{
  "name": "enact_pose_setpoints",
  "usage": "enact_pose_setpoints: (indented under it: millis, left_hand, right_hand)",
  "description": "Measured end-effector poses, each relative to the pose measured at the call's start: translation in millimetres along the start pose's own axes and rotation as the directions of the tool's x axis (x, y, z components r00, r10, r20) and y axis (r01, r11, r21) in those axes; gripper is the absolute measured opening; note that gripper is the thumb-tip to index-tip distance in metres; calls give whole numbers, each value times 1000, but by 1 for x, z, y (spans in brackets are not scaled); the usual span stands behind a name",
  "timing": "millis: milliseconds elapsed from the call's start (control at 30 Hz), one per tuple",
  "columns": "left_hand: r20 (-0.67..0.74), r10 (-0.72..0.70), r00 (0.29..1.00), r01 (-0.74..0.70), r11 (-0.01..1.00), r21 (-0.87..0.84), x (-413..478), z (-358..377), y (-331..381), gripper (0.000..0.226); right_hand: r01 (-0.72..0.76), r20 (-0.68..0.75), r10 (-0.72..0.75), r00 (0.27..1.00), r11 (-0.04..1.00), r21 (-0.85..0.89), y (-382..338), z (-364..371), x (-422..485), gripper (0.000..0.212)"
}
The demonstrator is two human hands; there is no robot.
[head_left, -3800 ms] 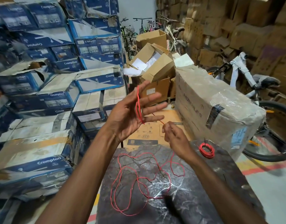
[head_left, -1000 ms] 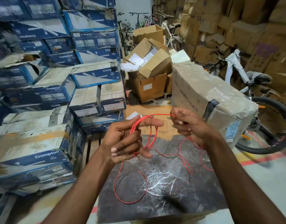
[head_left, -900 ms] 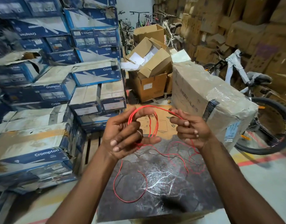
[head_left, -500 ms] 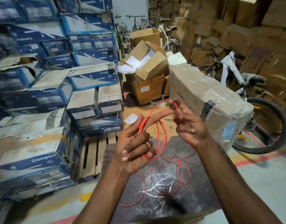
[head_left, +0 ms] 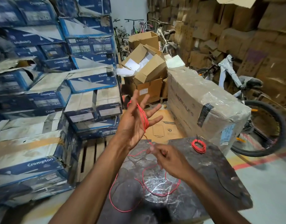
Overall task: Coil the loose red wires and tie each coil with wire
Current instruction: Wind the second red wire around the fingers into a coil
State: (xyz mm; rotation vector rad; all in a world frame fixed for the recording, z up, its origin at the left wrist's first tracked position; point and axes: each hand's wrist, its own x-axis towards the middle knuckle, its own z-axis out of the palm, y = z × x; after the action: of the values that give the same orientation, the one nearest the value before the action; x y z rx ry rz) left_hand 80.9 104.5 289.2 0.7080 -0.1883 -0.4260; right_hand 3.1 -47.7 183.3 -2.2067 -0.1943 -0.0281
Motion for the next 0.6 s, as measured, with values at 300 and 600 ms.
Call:
enact_pose_setpoints:
  millis: [300, 600]
  left_hand:
    - [272, 77, 959, -269, -50, 962, 4, -38, -13, 52]
    - [-66, -521, 851, 180, 171, 969, -27, -37, -17, 56]
  right_hand:
    - [127, 23, -125, 992, 958, -259, -3, -24, -19, 16]
    - [268, -158, -247, 956, 954, 132, -11, -80, 14, 15]
